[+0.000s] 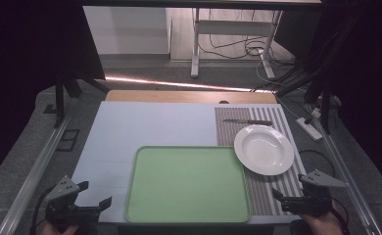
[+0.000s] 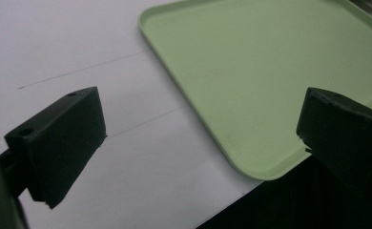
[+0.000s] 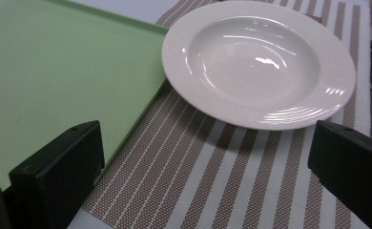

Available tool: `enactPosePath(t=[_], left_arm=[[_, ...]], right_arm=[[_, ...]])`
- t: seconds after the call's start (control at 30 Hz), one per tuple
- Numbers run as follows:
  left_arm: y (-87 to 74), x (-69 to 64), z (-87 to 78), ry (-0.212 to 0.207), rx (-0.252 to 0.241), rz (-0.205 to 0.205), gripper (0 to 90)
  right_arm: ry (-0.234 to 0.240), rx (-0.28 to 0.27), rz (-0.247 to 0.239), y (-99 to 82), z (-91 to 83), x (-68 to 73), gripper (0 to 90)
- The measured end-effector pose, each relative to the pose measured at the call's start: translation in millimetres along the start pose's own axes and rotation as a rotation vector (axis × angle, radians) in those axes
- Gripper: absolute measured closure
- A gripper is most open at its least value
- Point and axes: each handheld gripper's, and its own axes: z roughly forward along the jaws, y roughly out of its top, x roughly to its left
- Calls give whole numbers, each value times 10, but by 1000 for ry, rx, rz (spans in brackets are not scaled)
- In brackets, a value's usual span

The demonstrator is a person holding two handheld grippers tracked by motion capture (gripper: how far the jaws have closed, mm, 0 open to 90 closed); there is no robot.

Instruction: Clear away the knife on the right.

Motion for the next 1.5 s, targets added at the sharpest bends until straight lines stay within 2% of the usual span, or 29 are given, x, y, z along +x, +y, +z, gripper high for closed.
enactPosePath(t=[0.2, 0.93, 1.13, 1.23, 1.5], left_arm=[[-15, 7, -13, -3, -5, -3, 24], [-17, 15, -15, -3, -8, -14, 23], [-16, 9, -15, -2, -6, -8, 28], [-16, 7, -14, -1, -5, -5, 28], [-16, 13, -14, -3, -4, -9, 28]], right_arm=[[16, 20, -44, 12, 27, 40, 0], [36, 63, -45, 30, 70, 38, 0], [46, 79, -60, 44, 86, 48, 0], [63, 51, -35, 58, 84, 39, 0], [81, 20, -39, 88, 97, 68, 0]])
